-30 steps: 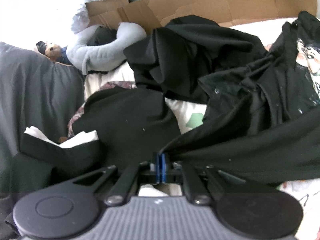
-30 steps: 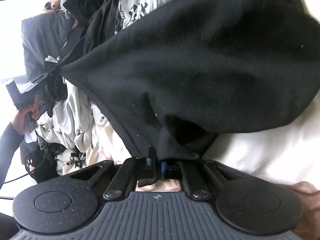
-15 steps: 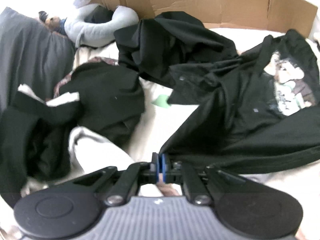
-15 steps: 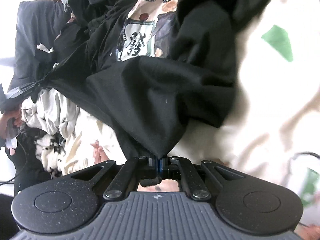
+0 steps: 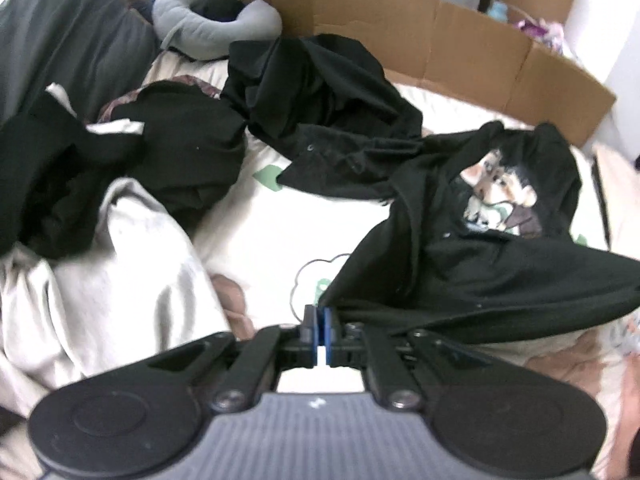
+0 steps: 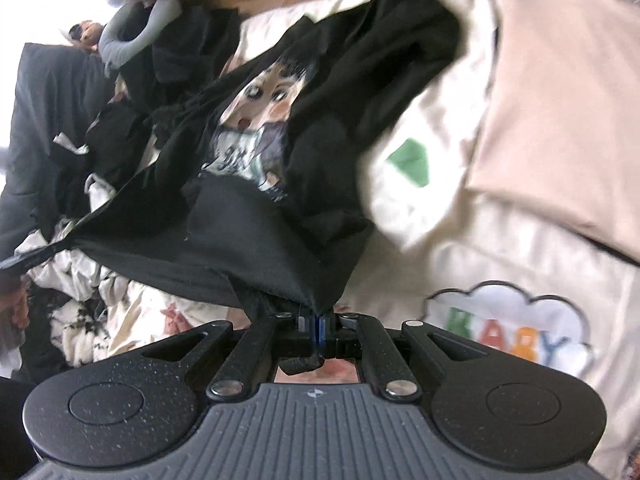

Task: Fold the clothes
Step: 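Grasp the T-shirt hem with the right gripper while the left gripper holds it, then lift the T-shirt with both grippers, pulling it apart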

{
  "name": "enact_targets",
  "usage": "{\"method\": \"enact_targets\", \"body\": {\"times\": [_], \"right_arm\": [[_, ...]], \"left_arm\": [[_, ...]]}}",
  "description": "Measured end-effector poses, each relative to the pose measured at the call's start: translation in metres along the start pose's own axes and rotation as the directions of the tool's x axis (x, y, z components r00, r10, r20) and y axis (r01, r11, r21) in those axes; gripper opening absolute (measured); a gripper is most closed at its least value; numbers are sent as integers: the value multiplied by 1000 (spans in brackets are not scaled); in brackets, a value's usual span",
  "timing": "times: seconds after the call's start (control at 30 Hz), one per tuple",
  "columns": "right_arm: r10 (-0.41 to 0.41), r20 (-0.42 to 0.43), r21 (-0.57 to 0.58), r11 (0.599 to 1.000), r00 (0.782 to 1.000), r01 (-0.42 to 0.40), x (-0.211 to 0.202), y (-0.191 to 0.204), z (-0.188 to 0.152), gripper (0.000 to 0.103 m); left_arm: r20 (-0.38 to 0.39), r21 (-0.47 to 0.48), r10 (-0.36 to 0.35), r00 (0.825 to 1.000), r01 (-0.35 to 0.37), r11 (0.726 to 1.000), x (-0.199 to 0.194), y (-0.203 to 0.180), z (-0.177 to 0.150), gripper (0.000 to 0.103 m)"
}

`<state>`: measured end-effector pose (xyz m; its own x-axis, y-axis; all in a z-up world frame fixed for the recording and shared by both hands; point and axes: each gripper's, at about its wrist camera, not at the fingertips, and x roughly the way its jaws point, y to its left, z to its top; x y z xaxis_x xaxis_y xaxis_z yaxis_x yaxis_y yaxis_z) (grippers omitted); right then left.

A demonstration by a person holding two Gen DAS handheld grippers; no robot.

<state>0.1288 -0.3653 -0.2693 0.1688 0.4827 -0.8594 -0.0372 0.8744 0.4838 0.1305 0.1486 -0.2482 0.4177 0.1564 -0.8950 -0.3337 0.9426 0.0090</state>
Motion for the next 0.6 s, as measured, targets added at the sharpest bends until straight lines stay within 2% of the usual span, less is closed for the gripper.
{"method": "enact_targets", "body": {"times": [0.13, 0.3, 0.6], "right_arm": [[-50, 32, 8, 999, 998, 50, -29, -1, -5, 0], [-132, 46, 3, 991, 990, 132, -58, -7, -16, 0], [-210, 60, 53, 977, 976, 207, -89, -42, -34, 0]], "left_arm": [[3, -32, -26, 1000, 27, 999, -13, -11, -7, 3], [11, -21, -89, 996, 89, 996, -30, -32, -16, 3], [-34, 3, -164, 986, 164, 986, -28, -73, -39, 3]]}}
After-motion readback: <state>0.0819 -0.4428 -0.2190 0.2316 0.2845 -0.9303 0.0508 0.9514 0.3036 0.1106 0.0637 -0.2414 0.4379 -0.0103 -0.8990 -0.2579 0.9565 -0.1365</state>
